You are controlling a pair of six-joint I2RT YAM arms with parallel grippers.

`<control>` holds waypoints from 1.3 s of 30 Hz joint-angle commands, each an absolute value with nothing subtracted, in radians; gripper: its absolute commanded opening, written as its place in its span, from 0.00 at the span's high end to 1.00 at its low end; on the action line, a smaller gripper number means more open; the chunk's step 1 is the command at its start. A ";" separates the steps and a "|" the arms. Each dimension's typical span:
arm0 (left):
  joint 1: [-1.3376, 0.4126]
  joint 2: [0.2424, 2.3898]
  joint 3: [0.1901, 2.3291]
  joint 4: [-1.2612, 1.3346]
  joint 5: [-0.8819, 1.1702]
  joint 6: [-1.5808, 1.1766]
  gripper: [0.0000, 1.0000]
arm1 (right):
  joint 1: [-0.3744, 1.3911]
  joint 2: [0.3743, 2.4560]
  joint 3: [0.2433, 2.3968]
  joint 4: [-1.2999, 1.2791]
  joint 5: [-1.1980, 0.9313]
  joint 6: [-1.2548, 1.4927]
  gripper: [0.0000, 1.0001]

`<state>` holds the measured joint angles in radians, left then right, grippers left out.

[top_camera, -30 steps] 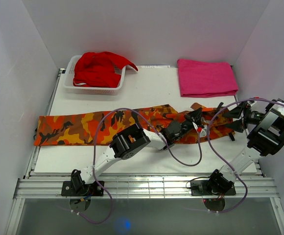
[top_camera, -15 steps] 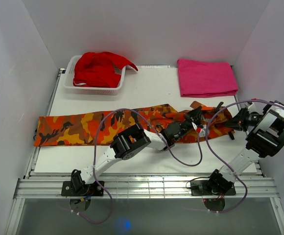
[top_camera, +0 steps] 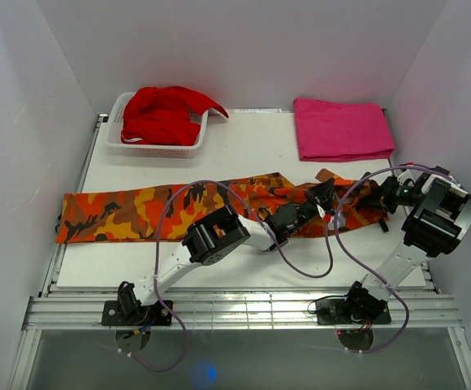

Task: Fold and stack the trousers
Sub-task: Fold the trousers

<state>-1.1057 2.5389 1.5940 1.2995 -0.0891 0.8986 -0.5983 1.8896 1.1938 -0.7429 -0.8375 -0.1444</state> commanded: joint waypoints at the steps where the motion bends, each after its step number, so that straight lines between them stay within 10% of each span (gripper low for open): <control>1: -1.112 2.424 1.553 1.376 -0.051 0.896 1.00 | -0.588 1.910 1.158 -0.493 -0.885 0.063 0.84; 4: -1.117 2.407 1.528 1.377 -0.028 0.870 0.97 | -0.577 1.913 1.111 -0.384 -0.873 0.181 0.80; 8: -1.127 2.361 1.422 1.359 -0.002 0.847 0.56 | -0.572 1.939 1.040 -0.252 -0.865 0.282 0.74; 12: -1.146 2.277 1.298 1.358 -0.002 0.819 0.36 | -0.574 1.927 0.990 -0.186 -0.856 0.313 0.69; 39: -0.916 1.683 1.207 0.026 0.333 0.245 0.02 | -0.675 1.922 0.844 -0.290 -0.956 0.256 0.16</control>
